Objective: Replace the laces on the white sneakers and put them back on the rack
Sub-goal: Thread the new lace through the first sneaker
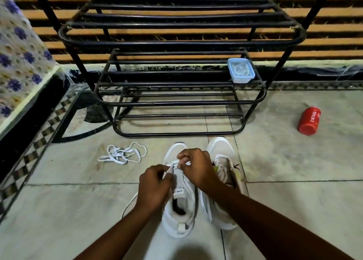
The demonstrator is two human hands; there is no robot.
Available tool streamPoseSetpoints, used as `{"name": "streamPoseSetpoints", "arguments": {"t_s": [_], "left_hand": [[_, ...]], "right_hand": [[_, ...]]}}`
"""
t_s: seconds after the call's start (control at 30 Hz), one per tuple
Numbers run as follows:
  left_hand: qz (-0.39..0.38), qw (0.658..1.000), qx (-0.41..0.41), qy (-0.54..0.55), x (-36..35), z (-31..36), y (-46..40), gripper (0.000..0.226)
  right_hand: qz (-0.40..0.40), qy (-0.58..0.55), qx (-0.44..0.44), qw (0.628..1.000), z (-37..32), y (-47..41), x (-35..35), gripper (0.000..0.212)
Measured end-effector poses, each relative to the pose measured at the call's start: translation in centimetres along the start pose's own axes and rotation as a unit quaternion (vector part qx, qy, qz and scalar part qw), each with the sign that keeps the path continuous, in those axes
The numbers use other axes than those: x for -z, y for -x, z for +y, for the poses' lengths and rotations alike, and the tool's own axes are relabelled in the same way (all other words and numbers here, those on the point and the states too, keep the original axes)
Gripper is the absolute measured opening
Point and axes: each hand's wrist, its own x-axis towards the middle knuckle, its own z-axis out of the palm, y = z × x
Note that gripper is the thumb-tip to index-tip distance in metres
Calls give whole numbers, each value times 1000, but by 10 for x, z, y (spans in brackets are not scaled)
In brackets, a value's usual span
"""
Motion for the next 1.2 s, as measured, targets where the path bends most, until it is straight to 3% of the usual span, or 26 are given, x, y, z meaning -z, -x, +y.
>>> {"name": "streamPoseSetpoints", "arguments": {"t_s": [0.17, 0.33, 0.47, 0.7, 0.83, 0.93, 1.07, 1.2], "left_hand": [[-19, 991, 61, 115, 2, -3, 2, 29], [-31, 986, 82, 145, -1, -5, -2, 30], [-50, 984, 84, 147, 1, -8, -4, 26], [-58, 983, 93, 147, -1, -11, -6, 10], [-85, 957, 141, 241, 4, -11, -10, 20], [-96, 974, 98, 179, 3, -16, -17, 20], [-48, 989, 90, 111, -3, -12, -23, 8], [-61, 994, 69, 51, -5, -10, -30, 15]], "right_hand": [[9, -20, -7, 1000, -2, -1, -3, 21], [30, -61, -1, 998, 1, 2, -5, 13], [53, -101, -48, 992, 1, 7, -11, 14], [55, -28, -40, 997, 0, 7, -16, 12], [32, 39, -27, 998, -2, 8, -19, 14], [24, 56, -38, 997, -3, 7, -20, 16], [15, 52, -55, 997, -5, 6, -19, 21], [97, 152, -26, 983, -19, 37, -19, 29]]}}
